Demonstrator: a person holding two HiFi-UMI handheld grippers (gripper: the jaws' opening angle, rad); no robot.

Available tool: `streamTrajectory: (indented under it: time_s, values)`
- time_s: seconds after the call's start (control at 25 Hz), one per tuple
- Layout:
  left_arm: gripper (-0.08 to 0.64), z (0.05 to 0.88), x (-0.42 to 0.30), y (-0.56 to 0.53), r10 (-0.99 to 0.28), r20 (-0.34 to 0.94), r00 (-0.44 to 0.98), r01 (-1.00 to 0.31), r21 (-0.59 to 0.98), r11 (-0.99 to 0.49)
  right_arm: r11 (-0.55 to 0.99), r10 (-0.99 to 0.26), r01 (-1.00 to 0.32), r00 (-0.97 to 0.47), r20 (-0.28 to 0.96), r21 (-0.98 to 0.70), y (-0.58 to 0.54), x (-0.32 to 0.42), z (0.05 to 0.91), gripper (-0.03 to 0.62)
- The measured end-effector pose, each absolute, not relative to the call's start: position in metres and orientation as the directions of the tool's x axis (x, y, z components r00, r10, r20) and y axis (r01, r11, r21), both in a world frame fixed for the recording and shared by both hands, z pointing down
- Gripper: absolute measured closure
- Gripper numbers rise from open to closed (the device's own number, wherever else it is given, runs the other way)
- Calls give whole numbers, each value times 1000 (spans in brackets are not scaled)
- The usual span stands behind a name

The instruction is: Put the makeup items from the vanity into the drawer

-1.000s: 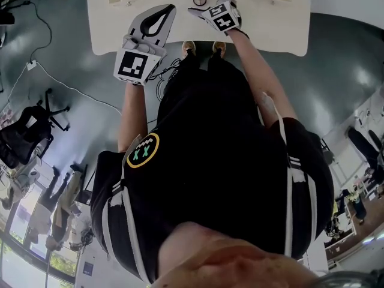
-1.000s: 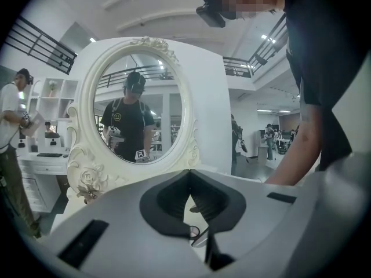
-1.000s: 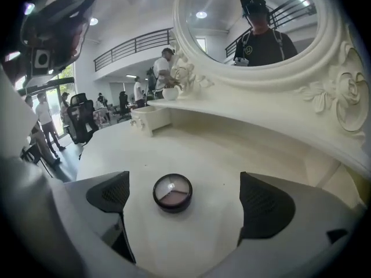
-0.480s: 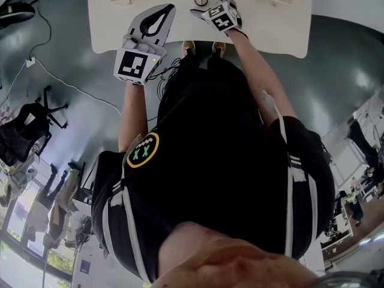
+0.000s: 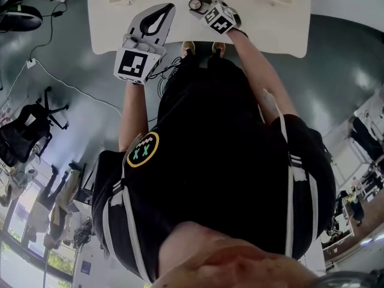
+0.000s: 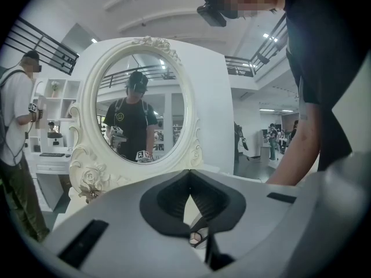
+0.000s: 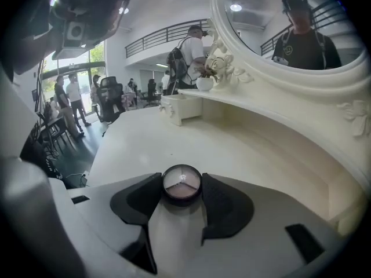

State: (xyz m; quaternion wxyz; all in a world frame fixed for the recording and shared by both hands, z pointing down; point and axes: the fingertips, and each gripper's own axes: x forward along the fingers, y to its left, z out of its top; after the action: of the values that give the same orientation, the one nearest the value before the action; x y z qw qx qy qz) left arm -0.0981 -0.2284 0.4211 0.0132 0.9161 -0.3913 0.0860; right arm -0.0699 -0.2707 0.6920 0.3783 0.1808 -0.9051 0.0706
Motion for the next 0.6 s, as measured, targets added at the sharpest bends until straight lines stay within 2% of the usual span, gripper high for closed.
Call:
streamTrajectory:
  time_s: [0.24,0.6]
  values:
    - [541,417,-92,-227,-694,172,699,-692,-81,-717,912,-311,-409,-644,699,30,-271,-66,682,354]
    - [541,415,-75,-234,-658,141,740,-655,-73,-752,859,-436,-506,-649,623,73,-284,-42,631,354]
